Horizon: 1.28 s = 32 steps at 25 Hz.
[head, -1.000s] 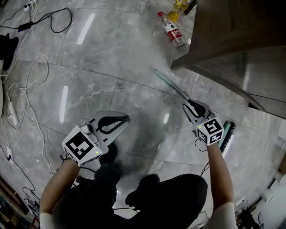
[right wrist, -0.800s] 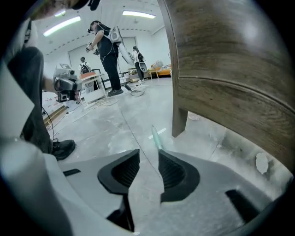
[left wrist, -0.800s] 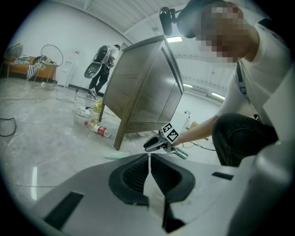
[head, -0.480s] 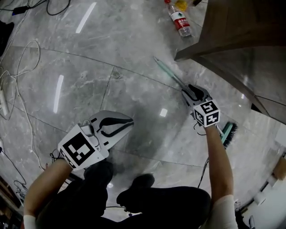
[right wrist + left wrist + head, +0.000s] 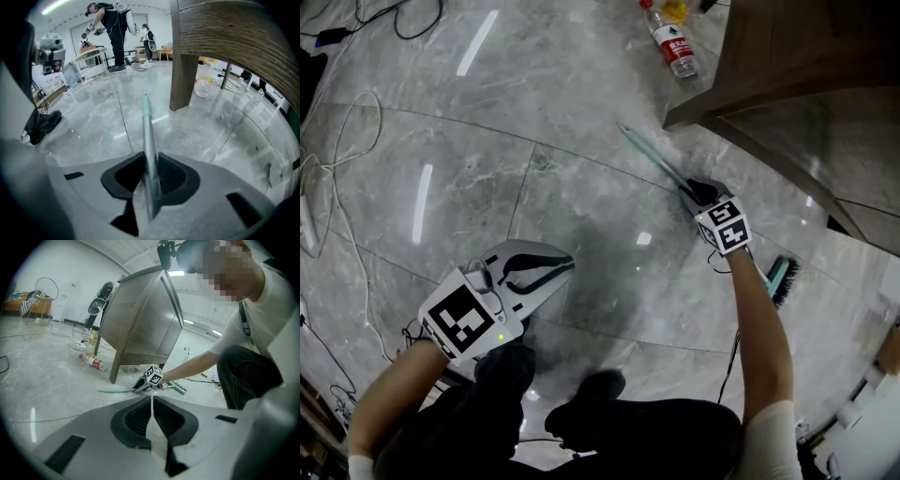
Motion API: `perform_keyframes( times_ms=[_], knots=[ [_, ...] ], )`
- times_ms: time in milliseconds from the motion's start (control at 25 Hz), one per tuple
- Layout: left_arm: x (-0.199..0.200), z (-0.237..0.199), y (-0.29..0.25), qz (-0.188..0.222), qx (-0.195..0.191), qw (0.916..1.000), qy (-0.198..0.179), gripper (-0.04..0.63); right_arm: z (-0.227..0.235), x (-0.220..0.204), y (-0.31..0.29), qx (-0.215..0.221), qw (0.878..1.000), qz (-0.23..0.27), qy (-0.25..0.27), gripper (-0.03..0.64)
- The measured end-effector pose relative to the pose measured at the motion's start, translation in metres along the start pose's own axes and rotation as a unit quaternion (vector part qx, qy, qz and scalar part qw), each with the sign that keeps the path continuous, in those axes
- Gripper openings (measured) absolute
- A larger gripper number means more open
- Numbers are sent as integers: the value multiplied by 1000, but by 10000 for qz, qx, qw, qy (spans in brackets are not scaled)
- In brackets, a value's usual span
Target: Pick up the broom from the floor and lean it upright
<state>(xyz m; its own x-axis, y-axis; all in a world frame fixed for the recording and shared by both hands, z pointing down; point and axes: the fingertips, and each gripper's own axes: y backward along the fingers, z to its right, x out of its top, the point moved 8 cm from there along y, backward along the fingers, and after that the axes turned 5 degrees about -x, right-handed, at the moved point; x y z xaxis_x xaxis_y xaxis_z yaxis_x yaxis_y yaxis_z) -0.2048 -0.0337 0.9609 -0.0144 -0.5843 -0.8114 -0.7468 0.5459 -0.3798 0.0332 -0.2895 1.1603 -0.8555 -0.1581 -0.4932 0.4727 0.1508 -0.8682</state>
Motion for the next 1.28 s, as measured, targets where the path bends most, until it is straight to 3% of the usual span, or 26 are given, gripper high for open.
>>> perform_keyframes(
  times_ms=[160,360,600,800,1000,1280],
  knots=[
    [5,-1,-3,51,3,10000,13,14,-3,7,11,239,9996,-87,128,89],
    [20,-4,-9,174,32,9998,-81,14,-13,19,41,632,9979,96,-83,91],
    [46,-6,-15,332,28,9992,-231,14,-21,33,92,765,9956,412,-341,95],
    [74,-2,-20,398,-43,9984,-393,14,-22,42,133,687,9929,762,-604,100],
    [91,-2,-21,420,37,9949,-913,14,-20,53,178,536,9917,1027,-558,94],
    [148,7,-27,518,-73,9929,-1066,14,-10,69,255,152,9853,1561,-683,84]
  ],
)
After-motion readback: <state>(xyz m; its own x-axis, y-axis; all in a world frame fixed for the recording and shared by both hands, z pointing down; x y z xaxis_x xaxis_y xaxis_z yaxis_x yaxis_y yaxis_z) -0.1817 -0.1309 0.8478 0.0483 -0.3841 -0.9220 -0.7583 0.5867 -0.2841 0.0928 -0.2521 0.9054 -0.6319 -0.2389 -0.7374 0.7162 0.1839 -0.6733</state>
